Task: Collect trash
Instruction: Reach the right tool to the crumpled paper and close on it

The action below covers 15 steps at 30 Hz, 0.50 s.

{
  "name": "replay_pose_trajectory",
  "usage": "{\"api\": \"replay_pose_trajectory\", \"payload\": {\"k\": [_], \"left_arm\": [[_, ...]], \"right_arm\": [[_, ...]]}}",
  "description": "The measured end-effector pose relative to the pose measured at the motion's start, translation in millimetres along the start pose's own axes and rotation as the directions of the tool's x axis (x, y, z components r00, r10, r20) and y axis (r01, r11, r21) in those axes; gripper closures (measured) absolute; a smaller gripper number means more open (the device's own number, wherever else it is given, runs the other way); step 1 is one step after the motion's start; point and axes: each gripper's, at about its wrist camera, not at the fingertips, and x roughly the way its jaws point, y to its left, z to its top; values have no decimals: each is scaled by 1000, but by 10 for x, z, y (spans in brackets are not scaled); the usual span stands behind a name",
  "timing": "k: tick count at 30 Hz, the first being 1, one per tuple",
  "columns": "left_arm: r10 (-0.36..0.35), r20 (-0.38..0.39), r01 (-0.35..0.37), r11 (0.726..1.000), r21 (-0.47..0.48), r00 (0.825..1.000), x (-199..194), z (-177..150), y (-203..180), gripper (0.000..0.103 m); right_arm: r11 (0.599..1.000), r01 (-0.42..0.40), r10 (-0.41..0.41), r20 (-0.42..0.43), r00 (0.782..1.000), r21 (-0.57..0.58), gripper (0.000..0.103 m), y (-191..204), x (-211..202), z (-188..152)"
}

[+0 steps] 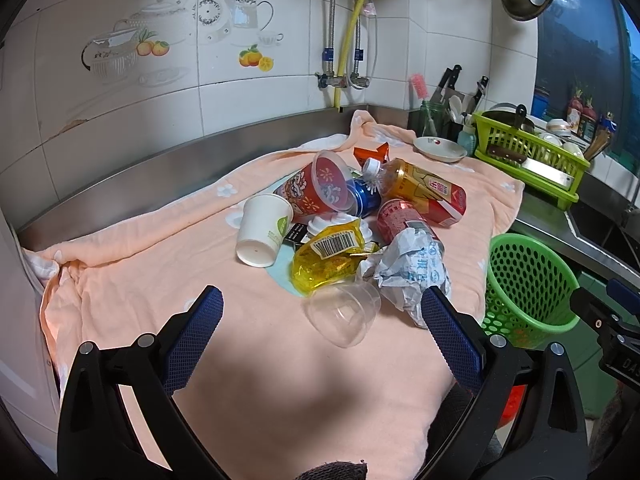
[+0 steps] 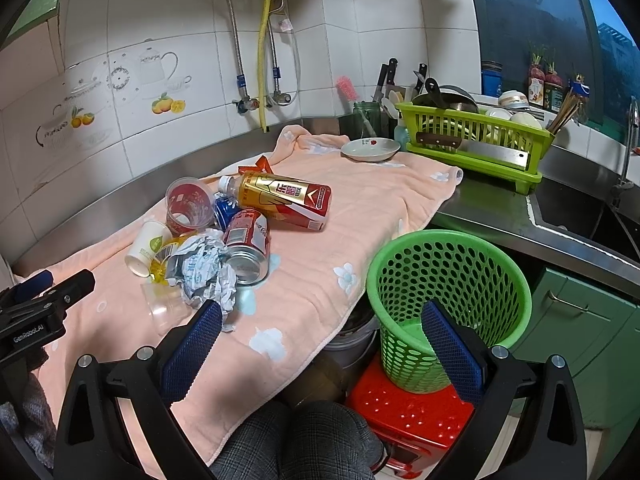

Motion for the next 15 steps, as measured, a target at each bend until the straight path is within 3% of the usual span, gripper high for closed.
{"api": "replay_pose_trajectory", "payload": {"k": [8, 15], "left_arm": [[18, -3, -18, 1000, -10, 1000, 26, 19, 96, 5], [65, -4, -65, 997, -48, 998, 45, 46, 307, 5]], "right_arm": [[1000, -23, 23, -14, 1000, -16, 6, 73, 72, 12], [992, -109, 107, -34, 994, -58, 6, 270, 225, 29]]}}
